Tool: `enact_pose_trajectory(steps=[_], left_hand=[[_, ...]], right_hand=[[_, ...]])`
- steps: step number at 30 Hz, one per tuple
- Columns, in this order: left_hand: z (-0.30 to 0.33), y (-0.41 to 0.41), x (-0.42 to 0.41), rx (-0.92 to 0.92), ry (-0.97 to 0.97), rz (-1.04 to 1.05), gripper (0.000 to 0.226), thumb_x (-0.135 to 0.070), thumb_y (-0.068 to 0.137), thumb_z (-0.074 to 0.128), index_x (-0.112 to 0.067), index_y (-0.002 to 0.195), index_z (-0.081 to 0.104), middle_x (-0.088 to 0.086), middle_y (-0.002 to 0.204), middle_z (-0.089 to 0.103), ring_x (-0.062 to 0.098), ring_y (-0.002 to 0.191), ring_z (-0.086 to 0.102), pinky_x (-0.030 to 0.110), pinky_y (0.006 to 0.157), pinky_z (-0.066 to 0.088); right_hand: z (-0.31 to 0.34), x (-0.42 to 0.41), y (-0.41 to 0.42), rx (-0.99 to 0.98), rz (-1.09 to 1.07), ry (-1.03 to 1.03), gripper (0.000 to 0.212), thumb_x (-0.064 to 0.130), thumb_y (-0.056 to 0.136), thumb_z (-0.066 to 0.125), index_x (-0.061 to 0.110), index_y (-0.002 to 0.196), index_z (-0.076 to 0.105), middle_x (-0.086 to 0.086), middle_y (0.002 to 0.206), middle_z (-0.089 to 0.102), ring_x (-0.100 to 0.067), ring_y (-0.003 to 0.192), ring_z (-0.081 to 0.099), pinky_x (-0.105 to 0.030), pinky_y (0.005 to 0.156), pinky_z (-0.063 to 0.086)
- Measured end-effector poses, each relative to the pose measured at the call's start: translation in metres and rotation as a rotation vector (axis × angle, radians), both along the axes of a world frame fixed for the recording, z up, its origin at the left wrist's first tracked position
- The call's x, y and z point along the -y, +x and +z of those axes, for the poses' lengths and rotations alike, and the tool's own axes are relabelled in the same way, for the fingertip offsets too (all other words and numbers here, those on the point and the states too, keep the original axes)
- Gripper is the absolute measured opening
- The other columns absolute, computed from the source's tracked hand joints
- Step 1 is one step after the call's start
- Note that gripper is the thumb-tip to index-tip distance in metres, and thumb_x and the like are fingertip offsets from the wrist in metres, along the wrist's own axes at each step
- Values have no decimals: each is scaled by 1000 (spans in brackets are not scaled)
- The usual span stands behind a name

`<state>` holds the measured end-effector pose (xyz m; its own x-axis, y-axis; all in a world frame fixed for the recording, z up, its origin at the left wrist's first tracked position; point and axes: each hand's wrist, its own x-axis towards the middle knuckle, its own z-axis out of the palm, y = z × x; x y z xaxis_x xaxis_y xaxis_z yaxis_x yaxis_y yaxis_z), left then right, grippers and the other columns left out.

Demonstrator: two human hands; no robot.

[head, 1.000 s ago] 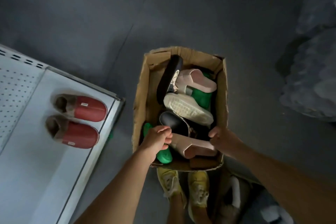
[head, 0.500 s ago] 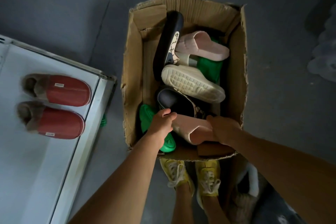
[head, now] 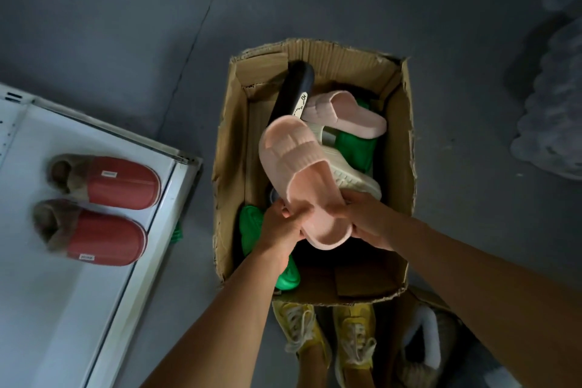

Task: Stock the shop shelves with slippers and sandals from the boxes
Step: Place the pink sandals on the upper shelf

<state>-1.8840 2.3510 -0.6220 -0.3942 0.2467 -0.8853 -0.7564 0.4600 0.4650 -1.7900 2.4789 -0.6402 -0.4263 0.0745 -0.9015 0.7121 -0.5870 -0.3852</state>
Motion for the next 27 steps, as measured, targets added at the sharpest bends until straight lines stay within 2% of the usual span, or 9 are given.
enact_pose_trajectory(steps=[4,9,11,13,15,19,22,24,27], left_hand=[[-11,-15,-9,-42,-16,100,25,-6,87,69,-17,107,58,2,104,65,20,97,61,33,67,54],[-32,-35,-5,-106,-56,19,25,-8,87,69,-20,106,58,2,110,64,20,101,60,36,75,55],[-42,-44,-3,-123,-55,23,23,-8,86,70,-24,98,59,3,111,65,23,105,60,37,77,55],[-51,-49,0,-125,-37,27,24,-8,86,70,-26,99,60,2,111,65,21,104,61,33,71,55],[-59,-52,2,-110,-8,27,27,-8,86,70,-23,107,60,2,111,66,19,104,61,31,68,54],[-71,-55,9,-72,54,7,30,-7,87,68,-24,112,61,3,114,68,19,106,62,36,77,56],[-77,-60,16,-68,55,-4,32,-7,87,68,-21,115,61,3,114,68,19,107,62,34,74,56],[-76,-61,20,-59,43,-3,36,-7,88,68,-19,120,60,4,115,67,19,107,62,32,71,56],[-65,-59,24,-49,17,16,40,-7,87,68,-17,124,59,4,115,67,20,107,61,32,70,55]], right_hand=[[-7,-24,-14,91,-162,86,40,50,92,53,14,106,62,-11,97,69,-25,86,66,-36,70,55],[-43,-73,-29,370,-269,392,45,41,98,44,-1,112,56,-13,80,60,-21,59,58,-28,45,51],[-54,-88,-39,376,-306,421,52,40,99,43,-6,120,52,-15,87,59,-25,66,58,-31,45,52],[-62,-99,-52,397,-391,404,54,45,98,43,1,130,47,-17,112,58,-27,73,59,-32,39,52],[-73,-106,-63,428,-402,388,58,52,98,36,9,137,41,-18,124,56,-29,73,59,-35,45,51],[-93,-115,-83,494,-532,284,52,53,97,31,15,127,48,-12,111,58,-23,71,54,-30,47,45],[-99,-119,-92,487,-779,137,31,37,102,35,15,109,57,-4,110,57,-19,76,53,-24,48,45],[-102,-112,-90,413,-847,147,27,24,100,42,14,123,54,-7,118,57,-19,80,55,-26,56,51],[-88,-88,-79,288,-898,219,35,10,95,47,5,130,46,-15,91,57,-24,68,59,-32,58,56]])
